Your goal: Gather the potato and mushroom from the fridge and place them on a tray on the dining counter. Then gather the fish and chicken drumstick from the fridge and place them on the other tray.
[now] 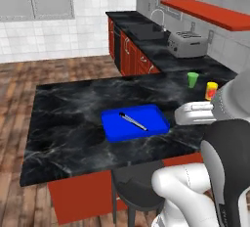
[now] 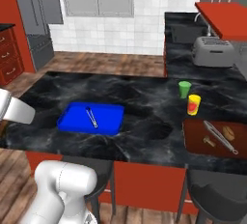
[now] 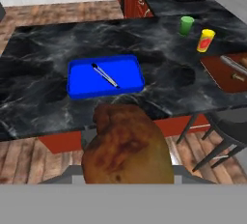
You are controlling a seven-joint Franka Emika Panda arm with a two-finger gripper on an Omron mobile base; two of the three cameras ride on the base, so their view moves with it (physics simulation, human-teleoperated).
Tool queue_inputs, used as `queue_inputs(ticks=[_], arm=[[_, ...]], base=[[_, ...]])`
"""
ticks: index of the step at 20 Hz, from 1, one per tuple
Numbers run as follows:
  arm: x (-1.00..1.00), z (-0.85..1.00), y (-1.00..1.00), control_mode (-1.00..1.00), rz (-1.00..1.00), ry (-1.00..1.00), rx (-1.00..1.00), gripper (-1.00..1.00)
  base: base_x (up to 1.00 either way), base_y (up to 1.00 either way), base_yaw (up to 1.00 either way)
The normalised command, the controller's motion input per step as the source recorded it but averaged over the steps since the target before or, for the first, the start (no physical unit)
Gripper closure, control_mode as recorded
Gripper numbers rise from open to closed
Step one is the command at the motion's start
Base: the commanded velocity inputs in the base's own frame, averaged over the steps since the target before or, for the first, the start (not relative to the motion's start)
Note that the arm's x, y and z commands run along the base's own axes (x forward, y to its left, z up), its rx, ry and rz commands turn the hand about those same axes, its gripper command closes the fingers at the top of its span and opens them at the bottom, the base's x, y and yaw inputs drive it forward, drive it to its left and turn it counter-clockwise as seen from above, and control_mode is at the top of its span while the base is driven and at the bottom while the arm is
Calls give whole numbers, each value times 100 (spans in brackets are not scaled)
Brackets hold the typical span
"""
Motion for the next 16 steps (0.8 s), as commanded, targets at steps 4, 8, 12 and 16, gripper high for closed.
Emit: queue_inputs(ticks=[4, 8, 12, 16], arm=[[0, 0, 0, 100, 0, 0, 0, 100], [0, 0, 0, 100, 0, 0, 0, 100], [75, -21, -2, -100, 18, 13, 2, 100], [100, -41, 0, -100, 21, 19, 1, 100]], base=[[83, -27, 36], [88, -18, 30], [24, -3, 7], [0, 0, 0]])
